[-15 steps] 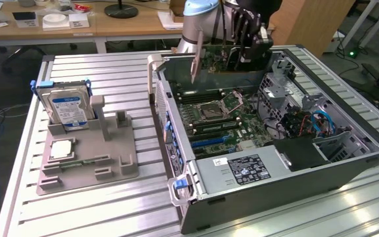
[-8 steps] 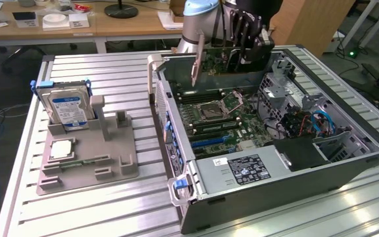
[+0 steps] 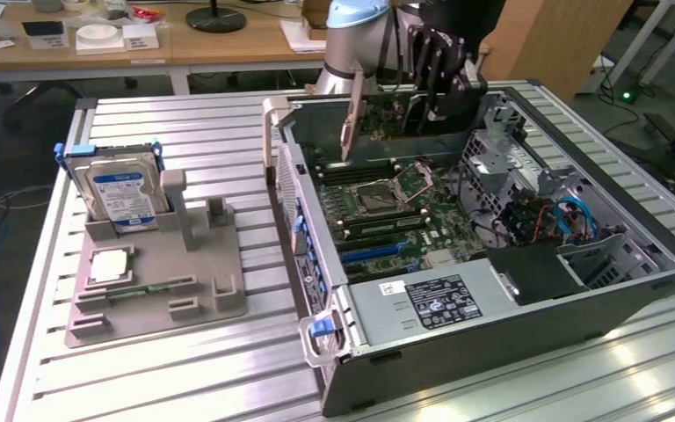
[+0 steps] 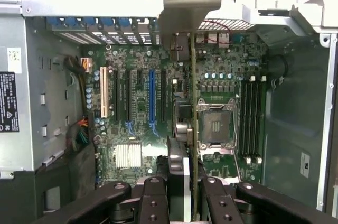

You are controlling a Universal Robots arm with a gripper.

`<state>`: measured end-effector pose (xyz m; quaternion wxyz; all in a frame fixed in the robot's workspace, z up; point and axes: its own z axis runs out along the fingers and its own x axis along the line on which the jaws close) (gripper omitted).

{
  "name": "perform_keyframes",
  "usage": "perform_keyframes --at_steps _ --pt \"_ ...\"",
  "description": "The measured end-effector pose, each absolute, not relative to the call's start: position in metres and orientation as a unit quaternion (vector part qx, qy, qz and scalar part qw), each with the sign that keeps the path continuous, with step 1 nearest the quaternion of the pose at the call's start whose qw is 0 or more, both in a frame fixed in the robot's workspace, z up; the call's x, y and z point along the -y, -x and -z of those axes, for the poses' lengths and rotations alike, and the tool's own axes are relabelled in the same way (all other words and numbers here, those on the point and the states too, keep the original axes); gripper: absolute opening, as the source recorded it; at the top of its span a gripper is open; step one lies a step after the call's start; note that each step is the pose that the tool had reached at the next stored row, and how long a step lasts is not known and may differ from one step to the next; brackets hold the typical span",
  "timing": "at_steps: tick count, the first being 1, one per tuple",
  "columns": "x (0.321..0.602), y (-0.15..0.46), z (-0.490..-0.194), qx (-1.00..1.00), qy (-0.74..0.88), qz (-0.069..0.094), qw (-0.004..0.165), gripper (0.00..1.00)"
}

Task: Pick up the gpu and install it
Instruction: 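Insert the gpu into the slot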

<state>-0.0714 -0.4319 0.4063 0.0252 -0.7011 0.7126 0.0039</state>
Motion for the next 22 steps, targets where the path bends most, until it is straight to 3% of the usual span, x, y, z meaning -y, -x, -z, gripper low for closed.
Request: perform_keyframes --at_steps 22 --pt "0.432 0.072 -0.378 -0.713 0.700 -0.001 0.023 0.28"
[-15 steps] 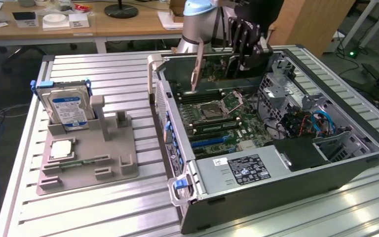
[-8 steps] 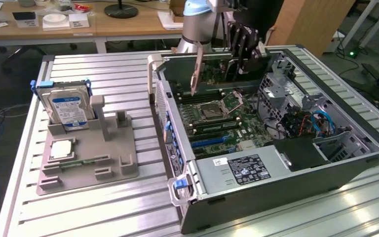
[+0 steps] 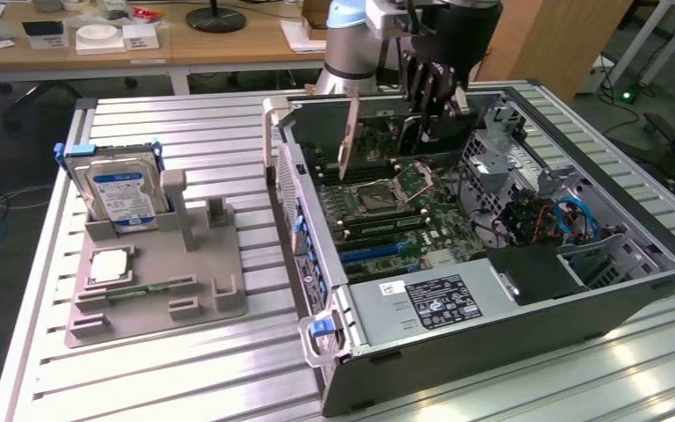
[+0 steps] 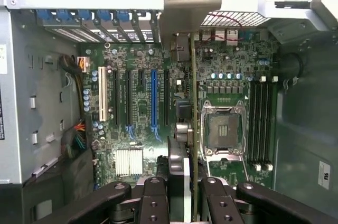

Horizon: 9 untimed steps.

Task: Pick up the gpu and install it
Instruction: 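Insert the gpu into the slot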

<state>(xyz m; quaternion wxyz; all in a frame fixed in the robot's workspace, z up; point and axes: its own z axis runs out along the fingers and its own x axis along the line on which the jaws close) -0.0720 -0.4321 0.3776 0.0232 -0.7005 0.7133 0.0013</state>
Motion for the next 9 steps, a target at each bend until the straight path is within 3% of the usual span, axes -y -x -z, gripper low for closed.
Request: perform_keyframes --at_steps 9 --pt "0.432 0.072 -0.363 -0.713 0.700 -0.001 0.023 0.28"
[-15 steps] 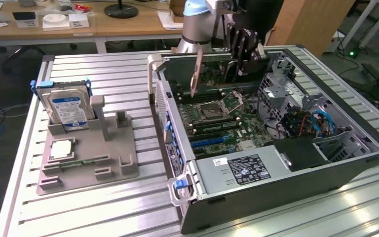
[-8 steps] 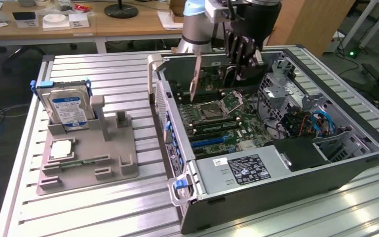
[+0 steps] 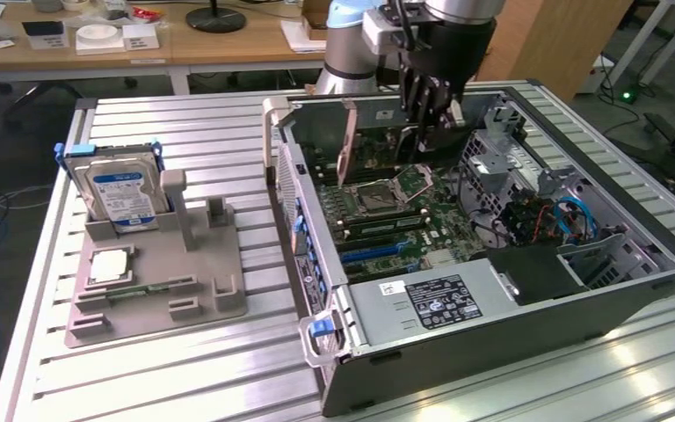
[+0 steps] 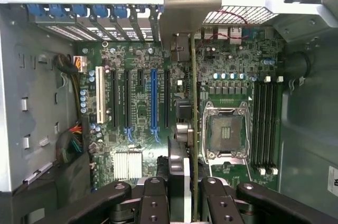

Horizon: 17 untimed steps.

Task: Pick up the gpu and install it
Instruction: 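Insert the gpu into the slot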

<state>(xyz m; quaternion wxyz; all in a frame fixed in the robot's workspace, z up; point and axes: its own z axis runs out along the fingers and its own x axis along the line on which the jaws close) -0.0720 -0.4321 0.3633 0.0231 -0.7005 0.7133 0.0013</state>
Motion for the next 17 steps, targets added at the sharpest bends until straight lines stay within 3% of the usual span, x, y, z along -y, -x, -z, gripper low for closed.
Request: perform_keyframes --at_steps 17 --pt "0.434 0.077 -0.336 -0.725 0.689 0.000 0.022 0.28"
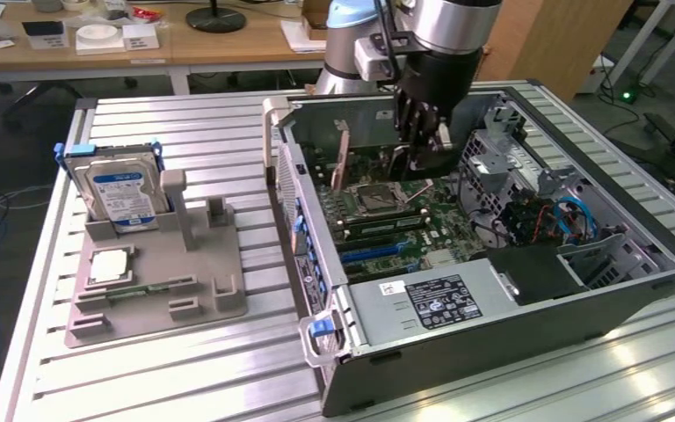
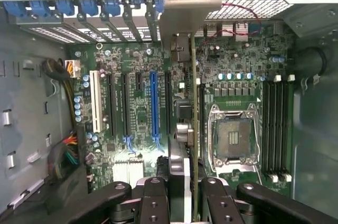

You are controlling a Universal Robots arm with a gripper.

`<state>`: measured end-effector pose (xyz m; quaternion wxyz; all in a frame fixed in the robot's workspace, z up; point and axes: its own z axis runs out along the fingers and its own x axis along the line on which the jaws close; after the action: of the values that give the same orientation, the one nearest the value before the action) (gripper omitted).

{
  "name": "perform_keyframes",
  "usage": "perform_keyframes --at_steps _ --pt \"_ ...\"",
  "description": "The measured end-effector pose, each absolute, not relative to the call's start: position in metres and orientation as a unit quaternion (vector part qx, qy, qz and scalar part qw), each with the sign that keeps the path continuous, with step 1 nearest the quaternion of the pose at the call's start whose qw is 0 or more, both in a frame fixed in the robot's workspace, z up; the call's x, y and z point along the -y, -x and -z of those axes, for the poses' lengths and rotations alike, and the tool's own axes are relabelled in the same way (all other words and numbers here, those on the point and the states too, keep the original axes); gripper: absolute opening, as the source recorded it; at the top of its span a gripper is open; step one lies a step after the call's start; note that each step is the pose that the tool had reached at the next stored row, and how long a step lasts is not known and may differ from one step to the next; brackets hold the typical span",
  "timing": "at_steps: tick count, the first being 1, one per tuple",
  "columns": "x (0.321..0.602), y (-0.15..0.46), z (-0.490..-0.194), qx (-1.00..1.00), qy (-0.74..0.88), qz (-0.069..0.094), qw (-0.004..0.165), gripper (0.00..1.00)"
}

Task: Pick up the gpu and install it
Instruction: 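Insert the gpu into the slot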

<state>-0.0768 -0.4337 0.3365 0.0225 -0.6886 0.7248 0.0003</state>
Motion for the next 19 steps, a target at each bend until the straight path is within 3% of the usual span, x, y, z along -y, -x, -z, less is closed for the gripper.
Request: perform_keyframes --at_steps 19 --pt "0.438 0.082 -0.311 -0.725 0.689 0.001 0.024 0.28"
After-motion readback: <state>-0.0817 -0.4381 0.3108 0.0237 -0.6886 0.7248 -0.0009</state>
